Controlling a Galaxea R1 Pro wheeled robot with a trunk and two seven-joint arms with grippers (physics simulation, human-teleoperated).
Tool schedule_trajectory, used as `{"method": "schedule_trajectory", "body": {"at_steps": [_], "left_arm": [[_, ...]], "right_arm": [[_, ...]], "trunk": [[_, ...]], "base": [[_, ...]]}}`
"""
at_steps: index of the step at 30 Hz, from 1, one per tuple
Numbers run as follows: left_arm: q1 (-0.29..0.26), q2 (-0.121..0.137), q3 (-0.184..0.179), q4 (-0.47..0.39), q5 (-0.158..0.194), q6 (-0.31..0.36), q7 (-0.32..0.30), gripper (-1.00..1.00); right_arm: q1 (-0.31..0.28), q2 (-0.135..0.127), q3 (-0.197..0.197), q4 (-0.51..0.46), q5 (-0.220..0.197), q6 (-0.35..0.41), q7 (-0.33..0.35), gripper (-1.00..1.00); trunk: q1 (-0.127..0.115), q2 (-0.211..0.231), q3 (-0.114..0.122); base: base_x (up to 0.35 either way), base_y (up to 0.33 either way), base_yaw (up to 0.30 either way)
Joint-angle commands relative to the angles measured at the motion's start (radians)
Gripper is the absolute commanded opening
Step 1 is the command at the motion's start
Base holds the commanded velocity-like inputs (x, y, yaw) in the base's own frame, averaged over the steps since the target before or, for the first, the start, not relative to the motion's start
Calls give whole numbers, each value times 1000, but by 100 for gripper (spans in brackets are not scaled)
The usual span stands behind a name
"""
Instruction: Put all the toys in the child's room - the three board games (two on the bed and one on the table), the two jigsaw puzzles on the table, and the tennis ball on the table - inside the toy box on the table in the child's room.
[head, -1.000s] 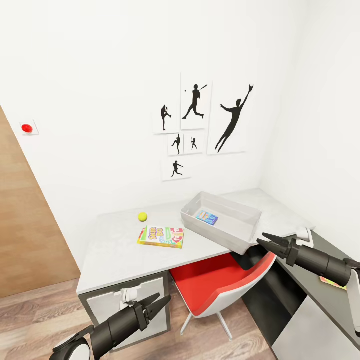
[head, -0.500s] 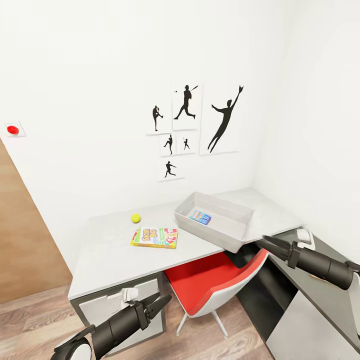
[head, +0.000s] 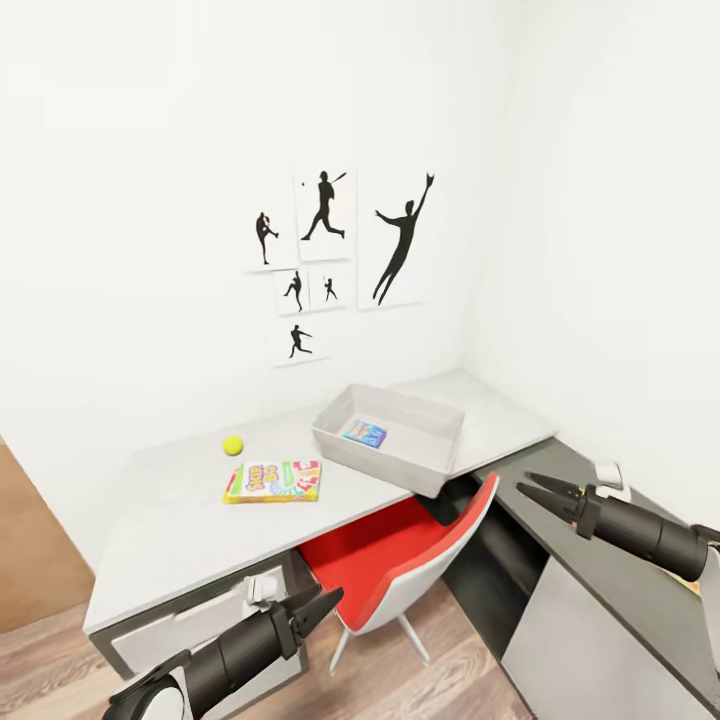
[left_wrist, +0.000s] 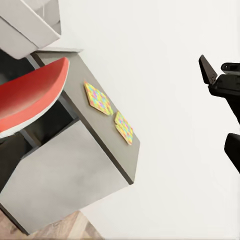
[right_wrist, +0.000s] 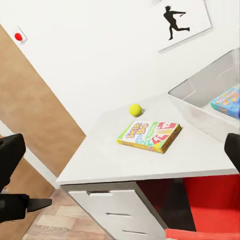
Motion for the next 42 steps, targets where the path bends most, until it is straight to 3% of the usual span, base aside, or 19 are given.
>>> {"method": "schedule_trajectory", "body": {"at_steps": [1, 27, 42], "left_arm": [[0, 0, 0, -1, 9, 8, 3, 100], [0, -1, 0, 0, 9, 8, 3, 100], [0, -1, 0, -1, 9, 8, 3, 100]], "right_arm": [[-1, 0, 0, 0, -2, 7, 2, 100], [1, 1, -1, -1, -4, 3, 7, 100], [2, 4, -19, -4, -4, 4, 9, 100]], "trunk": [[1, -2, -2], [1, -2, -2], [1, -2, -2]], "base": [[0, 0, -277], [0, 0, -278], [0, 0, -82]]}}
